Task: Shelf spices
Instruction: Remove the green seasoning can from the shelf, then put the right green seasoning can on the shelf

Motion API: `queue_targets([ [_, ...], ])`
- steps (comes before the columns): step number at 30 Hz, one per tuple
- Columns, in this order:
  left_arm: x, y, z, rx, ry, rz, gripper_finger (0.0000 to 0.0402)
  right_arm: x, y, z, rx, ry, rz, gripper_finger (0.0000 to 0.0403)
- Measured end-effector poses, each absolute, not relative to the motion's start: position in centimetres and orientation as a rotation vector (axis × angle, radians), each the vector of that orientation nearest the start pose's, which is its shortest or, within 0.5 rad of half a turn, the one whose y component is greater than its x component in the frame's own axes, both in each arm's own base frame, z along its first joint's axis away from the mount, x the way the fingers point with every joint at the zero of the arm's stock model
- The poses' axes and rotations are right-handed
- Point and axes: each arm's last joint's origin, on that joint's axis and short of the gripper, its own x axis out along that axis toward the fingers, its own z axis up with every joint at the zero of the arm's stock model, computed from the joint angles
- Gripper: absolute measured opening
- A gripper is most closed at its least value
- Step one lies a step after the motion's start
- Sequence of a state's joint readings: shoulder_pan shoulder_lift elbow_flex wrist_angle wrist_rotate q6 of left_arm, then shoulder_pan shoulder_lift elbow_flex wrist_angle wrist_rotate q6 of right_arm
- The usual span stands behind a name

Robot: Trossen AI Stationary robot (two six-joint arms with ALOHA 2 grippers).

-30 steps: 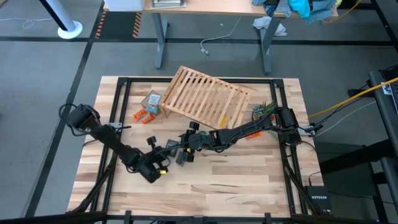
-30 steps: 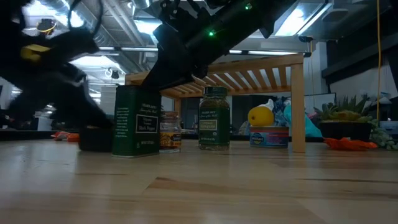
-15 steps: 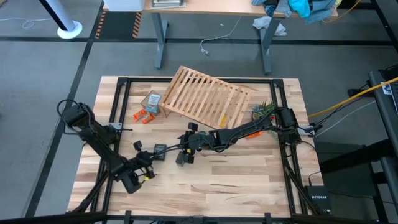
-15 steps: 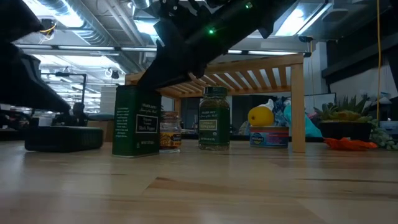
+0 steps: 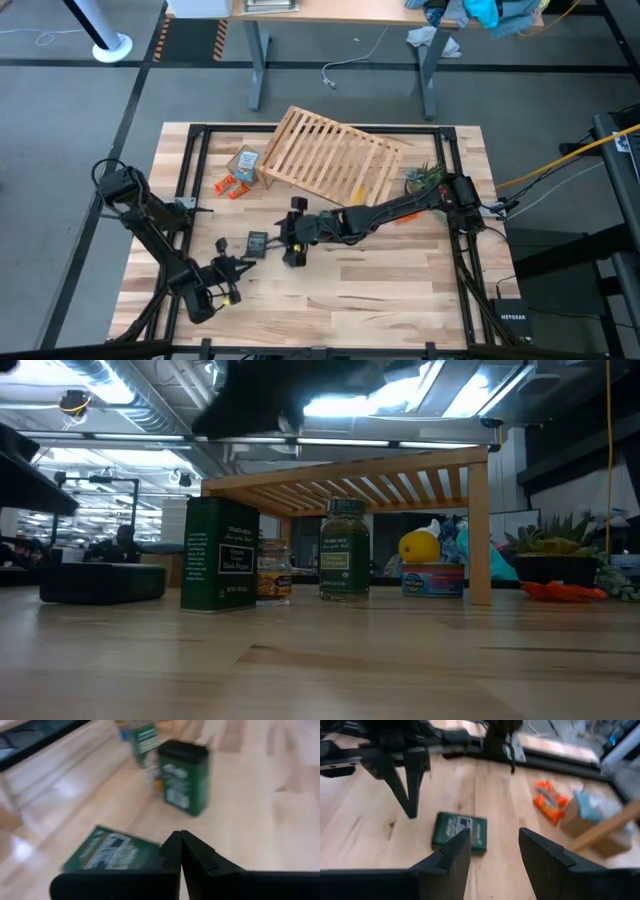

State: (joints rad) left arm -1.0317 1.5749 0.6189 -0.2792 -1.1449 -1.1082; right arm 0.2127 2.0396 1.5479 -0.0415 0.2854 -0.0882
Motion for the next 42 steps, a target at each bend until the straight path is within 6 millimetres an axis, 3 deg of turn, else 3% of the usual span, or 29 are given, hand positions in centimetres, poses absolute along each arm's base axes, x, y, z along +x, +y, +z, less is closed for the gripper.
queue_targets([
  [9, 15.9, -20.4, 13.6, -0.079, 0.351, 0.301, 0.0, 44.6, 13.4, 28.5, -0.444, 0.615, -0.104, 0.0172],
  [15, 17.5, -20.0, 13.2, -0.167, 0.568, 0.159, 0.0011, 42.8, 14.9, 31.3, -0.578, 0.702, -0.243, 0.0172],
  [21, 19.0, -19.3, 12.4, -0.22, 0.704, 0.07, 0.0055, 41.2, 16.7, 33.3, -0.647, 0.701, -0.33, 0.0172],
  [25, 19.6, -19.2, 11.9, -0.28, 0.767, 0.03, 0.0096, 40.3, 17.8, 34.3, -0.685, 0.686, -0.362, 0.0172],
  [33, 21.5, -19.3, 10.3, -0.21, 0.678, 0.016, 0.0172, 37.8, 19.6, 35.7, -0.738, 0.698, -0.423, 0.0172],
  [42, 23.6, -18.6, 8.3, -0.226, 0.583, 0.092, 0.0195, 33.4, 20.5, 35.1, -0.654, 0.81, -0.511, 0.0172],
])
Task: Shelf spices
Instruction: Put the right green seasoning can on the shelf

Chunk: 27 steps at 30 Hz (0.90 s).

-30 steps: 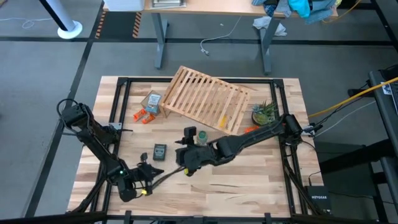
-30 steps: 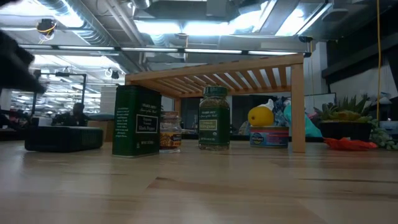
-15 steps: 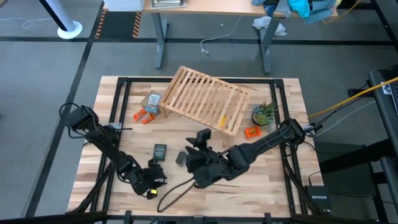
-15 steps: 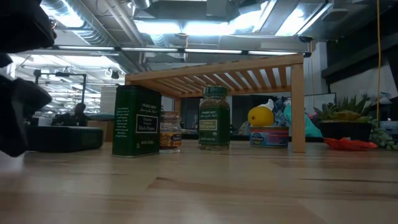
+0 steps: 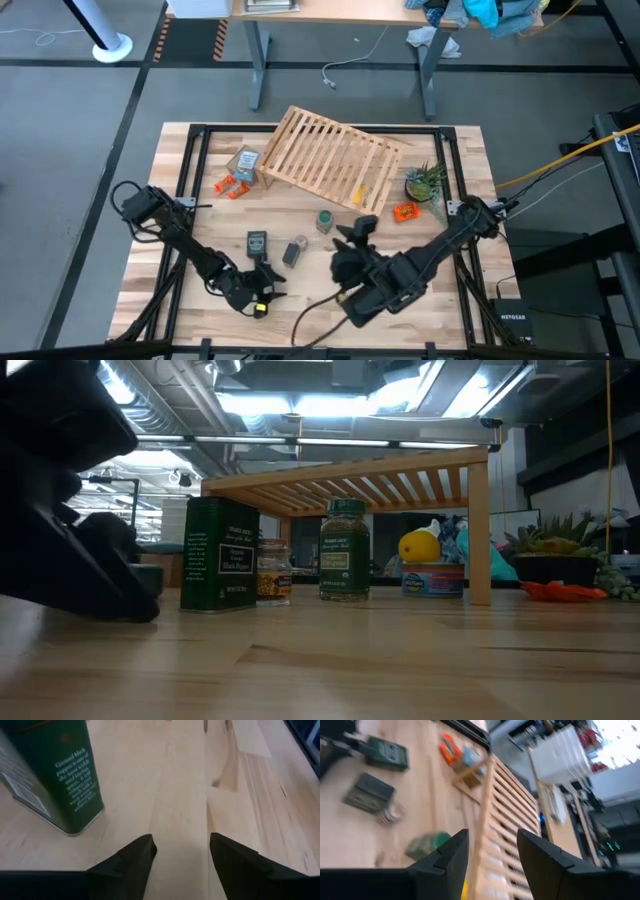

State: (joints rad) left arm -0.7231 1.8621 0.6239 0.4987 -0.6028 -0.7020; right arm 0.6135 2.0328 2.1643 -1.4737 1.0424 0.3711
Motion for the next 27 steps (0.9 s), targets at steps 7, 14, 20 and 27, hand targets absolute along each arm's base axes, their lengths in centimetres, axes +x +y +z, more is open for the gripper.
queue_targets([
  [7, 24.0, -18.5, 8.6, -0.102, 0.503, 0.094, 0.0165, 28.9, 22.1, 36.5, -0.618, 0.736, -0.503, 0.0172],
  [14, 24.4, -18.0, 8.6, -0.087, 0.495, 0.123, 0.0148, 22.5, 22.6, 38.0, -0.485, 0.589, -0.463, 0.0172],
  [20, 24.8, -17.4, 8.7, -0.116, 0.492, 0.15, 0.0154, 19.5, 21.0, 34.2, -0.426, 0.572, -0.511, 0.0172],
  [27, 24.8, -17.5, 8.6, -0.123, 0.509, 0.127, 0.0155, 17.8, 18.9, 27.5, -0.345, 0.556, -0.564, 0.0172],
])
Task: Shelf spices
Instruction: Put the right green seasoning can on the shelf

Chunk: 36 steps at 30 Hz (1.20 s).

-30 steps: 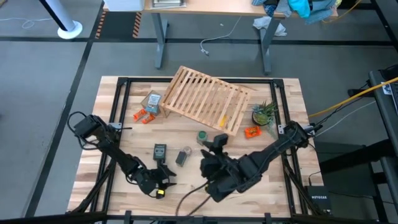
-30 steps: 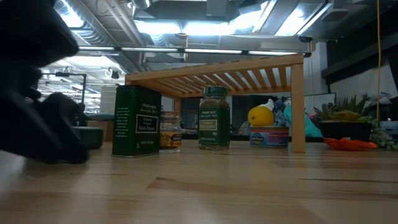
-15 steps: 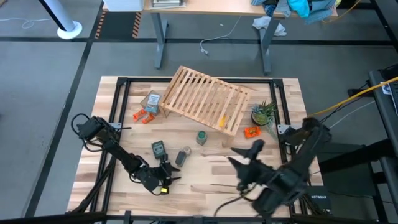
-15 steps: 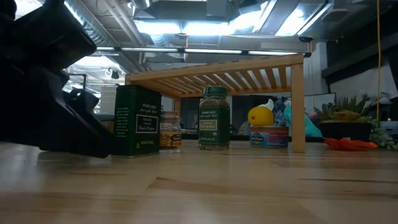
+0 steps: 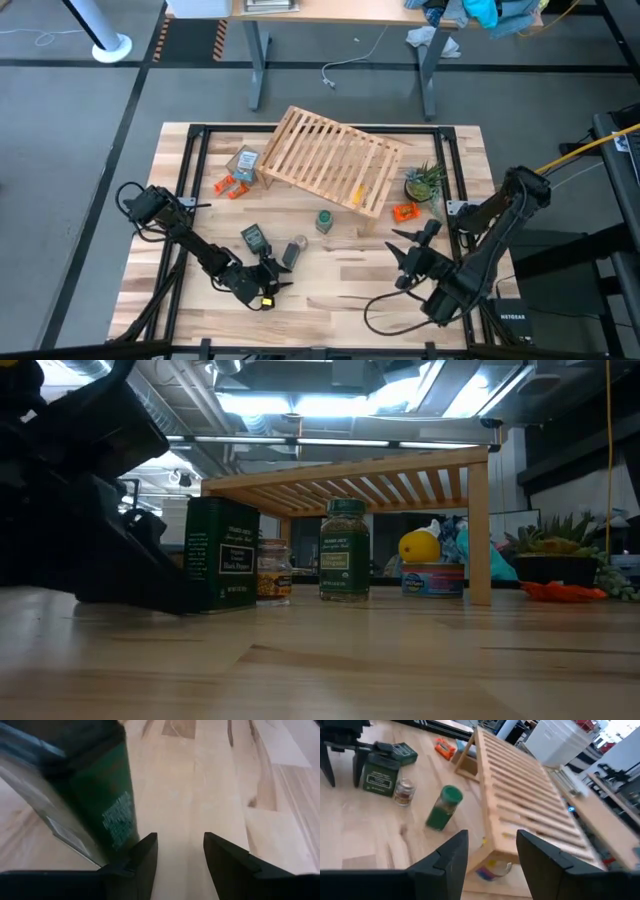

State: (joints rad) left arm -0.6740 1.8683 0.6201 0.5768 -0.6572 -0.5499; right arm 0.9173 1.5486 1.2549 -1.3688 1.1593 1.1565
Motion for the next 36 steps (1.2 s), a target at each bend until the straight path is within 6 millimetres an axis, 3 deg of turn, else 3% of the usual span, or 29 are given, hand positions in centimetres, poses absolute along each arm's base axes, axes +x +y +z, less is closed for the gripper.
queue_targets([
  [5, 24.6, -17.5, 8.4, -0.125, 0.54, 0.127, 0.0155, 17.3, 18.3, 23.9, -0.267, 0.532, -0.547, 0.0172],
  [12, 24.6, -17.4, 8.4, -0.158, 0.544, 0.139, 0.0155, 17.1, 18.0, 20.9, -0.201, 0.514, -0.533, 0.0172],
  [23, 23.4, -18.4, 8.0, -0.319, 0.594, 0.165, 0.0155, 17.1, 18.0, 18.7, -0.148, 0.498, -0.494, 0.0172],
  [36, 23.5, -18.1, 7.9, -0.21, 0.578, 0.17, 0.0155, 16.0, 16.7, 15.5, -0.209, 0.535, -0.471, 0.0172],
])
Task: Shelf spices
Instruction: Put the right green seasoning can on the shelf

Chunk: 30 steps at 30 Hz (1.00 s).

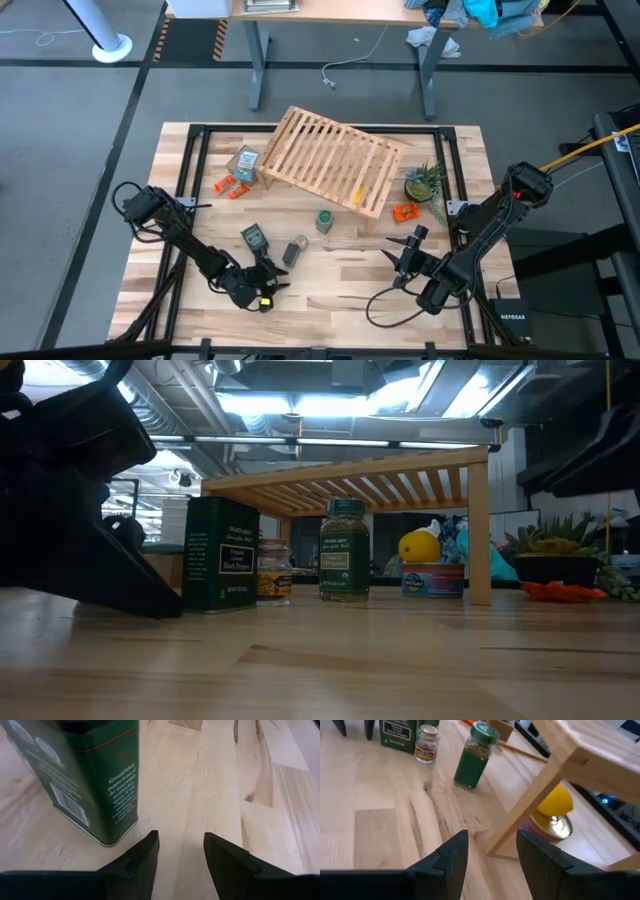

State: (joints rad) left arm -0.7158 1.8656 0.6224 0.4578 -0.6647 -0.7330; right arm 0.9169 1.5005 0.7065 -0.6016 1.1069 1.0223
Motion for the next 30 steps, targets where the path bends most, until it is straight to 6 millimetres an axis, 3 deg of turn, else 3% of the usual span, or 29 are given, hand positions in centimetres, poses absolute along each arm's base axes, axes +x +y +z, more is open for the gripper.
queue_targets([
  [12, 22.4, -19.2, 7.9, -0.097, 0.55, 0.15, 0.0155, 15.7, 16.3, 13.3, -0.113, 0.504, -0.414, 0.0172],
  [16, 22.3, -18.8, 7.7, -0.157, 0.542, 0.234, 0.0155, 15.9, 16.5, 13.4, -0.129, 0.498, -0.396, 0.0172],
  [20, 21.7, -18.6, 7.6, -0.096, 0.478, 0.342, 0.0153, 15.9, 16.5, 13.4, -0.134, 0.501, -0.39, 0.0172],
  [25, 21.4, -18.0, 7.5, -0.001, 0.398, 0.466, 0.0126, 15.9, 16.6, 13.4, -0.138, 0.513, -0.379, 0.0172],
  [30, 22.4, -17.4, 7.7, -0.066, 0.424, 0.446, 0.0103, 16.0, 16.7, 13.5, -0.133, 0.509, -0.372, 0.0172],
])
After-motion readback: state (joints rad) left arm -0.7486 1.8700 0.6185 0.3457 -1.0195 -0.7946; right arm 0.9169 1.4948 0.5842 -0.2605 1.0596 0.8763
